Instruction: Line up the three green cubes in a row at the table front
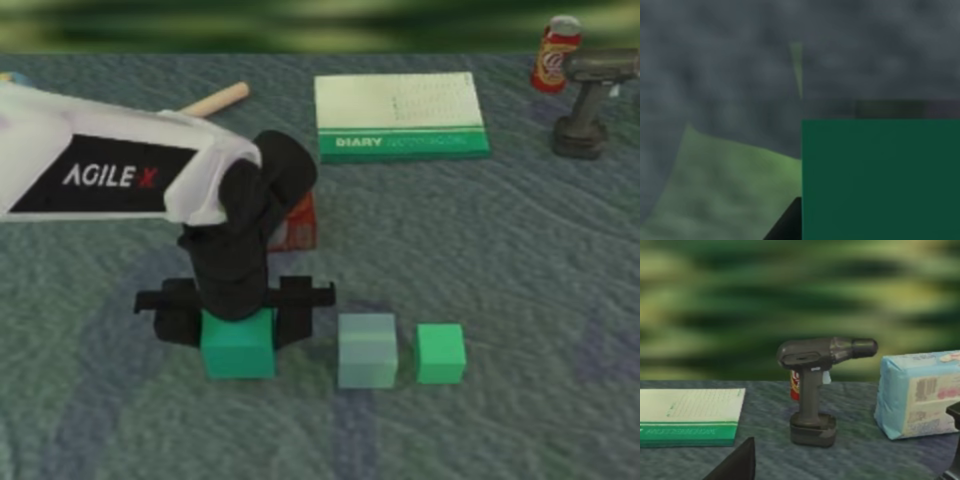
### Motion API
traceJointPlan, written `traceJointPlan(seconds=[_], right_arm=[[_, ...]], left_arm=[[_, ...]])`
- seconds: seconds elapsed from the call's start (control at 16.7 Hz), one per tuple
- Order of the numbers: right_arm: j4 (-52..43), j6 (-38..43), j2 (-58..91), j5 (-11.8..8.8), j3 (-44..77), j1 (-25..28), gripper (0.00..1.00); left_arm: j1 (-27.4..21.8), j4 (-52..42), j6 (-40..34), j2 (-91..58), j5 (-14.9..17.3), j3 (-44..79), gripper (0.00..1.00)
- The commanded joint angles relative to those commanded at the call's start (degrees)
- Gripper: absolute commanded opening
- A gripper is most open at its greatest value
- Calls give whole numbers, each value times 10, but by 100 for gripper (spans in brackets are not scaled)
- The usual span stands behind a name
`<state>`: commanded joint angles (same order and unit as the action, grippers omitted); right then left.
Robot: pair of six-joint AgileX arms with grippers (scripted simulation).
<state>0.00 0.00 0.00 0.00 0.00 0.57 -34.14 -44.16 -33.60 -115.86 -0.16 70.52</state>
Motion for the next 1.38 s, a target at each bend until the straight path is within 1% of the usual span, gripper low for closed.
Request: traceJointPlan(seconds=[0.54, 0.6, 1.14, 1.26, 1.38], right_arm=[[0, 0, 0, 0, 0, 0, 100], [0, 0, 0, 0, 0, 0, 100], [0, 0, 0, 0, 0, 0, 100], [0, 0, 0, 0, 0, 0, 100], [0, 0, 0, 0, 0, 0, 100]], left_arm=[[0, 0, 0, 0, 0, 0, 98], [0, 0, 0, 0, 0, 0, 100], [0, -2, 0, 1, 0, 2, 100], [1, -24, 0, 10, 0, 17, 100], [4, -68, -2, 26, 0, 39, 100]])
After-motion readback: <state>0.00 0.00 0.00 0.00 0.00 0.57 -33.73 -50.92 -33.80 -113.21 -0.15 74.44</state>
